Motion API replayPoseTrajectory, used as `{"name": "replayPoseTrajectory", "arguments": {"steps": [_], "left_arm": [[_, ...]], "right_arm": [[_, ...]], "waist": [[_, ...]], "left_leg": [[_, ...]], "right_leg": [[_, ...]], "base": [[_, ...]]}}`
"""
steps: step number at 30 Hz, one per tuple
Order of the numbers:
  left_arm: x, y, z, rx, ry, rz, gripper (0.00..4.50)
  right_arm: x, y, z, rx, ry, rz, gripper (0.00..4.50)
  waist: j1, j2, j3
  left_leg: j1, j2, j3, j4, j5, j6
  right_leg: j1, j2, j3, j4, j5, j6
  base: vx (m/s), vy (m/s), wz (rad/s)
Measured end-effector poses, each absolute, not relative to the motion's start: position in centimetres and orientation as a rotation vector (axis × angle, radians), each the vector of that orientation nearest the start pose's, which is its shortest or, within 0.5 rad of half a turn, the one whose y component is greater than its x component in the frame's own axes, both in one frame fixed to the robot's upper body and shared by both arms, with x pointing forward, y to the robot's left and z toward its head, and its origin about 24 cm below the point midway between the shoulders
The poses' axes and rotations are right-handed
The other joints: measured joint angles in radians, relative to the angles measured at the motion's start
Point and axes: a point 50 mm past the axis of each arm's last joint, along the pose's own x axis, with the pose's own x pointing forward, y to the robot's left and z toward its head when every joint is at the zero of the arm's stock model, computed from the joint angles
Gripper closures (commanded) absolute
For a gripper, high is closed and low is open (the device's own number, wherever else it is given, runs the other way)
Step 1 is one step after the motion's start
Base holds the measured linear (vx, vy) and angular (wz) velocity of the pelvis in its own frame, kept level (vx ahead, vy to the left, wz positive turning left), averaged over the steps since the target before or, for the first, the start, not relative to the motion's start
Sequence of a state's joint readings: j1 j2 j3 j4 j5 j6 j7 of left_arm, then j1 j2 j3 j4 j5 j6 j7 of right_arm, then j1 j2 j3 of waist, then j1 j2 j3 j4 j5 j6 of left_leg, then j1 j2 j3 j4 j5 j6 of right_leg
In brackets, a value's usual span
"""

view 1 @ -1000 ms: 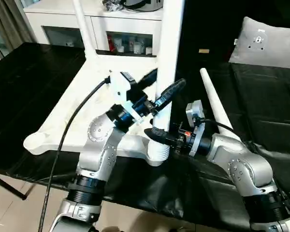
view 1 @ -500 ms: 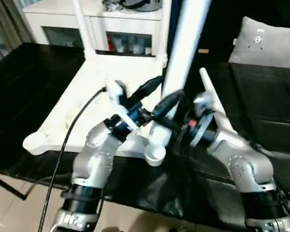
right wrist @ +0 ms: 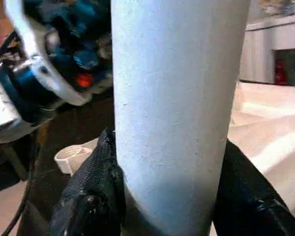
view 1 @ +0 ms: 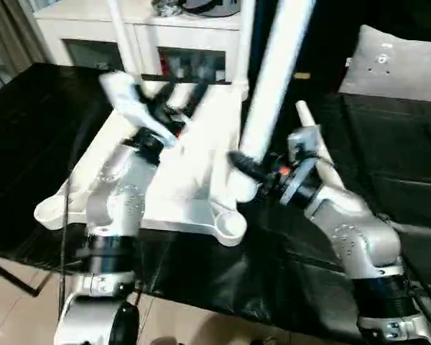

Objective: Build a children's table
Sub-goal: Pick table leg

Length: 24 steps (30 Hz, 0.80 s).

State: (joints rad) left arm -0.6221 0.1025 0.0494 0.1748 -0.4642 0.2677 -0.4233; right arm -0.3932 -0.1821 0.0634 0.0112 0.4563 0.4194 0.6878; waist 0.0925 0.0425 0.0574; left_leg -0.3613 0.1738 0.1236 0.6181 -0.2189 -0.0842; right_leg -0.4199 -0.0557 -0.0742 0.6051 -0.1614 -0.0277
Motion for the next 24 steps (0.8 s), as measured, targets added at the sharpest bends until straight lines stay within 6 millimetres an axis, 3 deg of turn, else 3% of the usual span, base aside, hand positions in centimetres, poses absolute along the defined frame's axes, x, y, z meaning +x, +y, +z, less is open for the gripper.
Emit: {"name": "replayPoseTrajectory", "arguments": {"steps": [3,9,17,24], "left_arm": [[33.3,8.4,17.3,-0.220,-0.206,-0.791,0.08],[31.8,7.0,18.4,-0.159,-0.237,-0.930,0.08],[31.7,7.6,18.1,-0.081,-0.224,-0.913,0.08],[31.0,10.3,17.6,-0.083,-0.201,-0.952,0.08]], "right_arm": [[29.8,-10.0,11.5,0.182,0.010,0.956,2.62],[29.8,-10.5,11.2,0.104,0.022,0.938,2.62],[30.3,-10.5,10.1,0.063,0.052,0.877,2.62],[30.8,-11.2,10.1,0.074,0.056,0.785,2.62]], "waist": [[0.001,0.000,0.000],[-0.008,-0.001,0.000],[-0.007,-0.008,0.005],[-0.008,-0.010,0.006]], "left_leg": [[-0.001,0.000,0.000,0.000,0.000,0.002],[0.000,0.000,0.001,0.000,0.000,0.000],[0.002,0.000,0.002,0.000,0.001,-0.004],[0.002,0.000,0.003,-0.002,0.001,-0.004]], "right_leg": [[-0.001,-0.001,0.000,0.000,0.000,0.000],[-0.001,-0.001,0.000,0.002,0.000,-0.001],[0.001,-0.001,0.000,0.003,0.000,0.000],[-0.001,-0.001,0.000,0.004,0.001,0.000]], "base": [[0.000,0.000,0.00],[0.000,0.000,0.00],[0.000,0.000,0.00],[0.000,0.000,0.00]]}}
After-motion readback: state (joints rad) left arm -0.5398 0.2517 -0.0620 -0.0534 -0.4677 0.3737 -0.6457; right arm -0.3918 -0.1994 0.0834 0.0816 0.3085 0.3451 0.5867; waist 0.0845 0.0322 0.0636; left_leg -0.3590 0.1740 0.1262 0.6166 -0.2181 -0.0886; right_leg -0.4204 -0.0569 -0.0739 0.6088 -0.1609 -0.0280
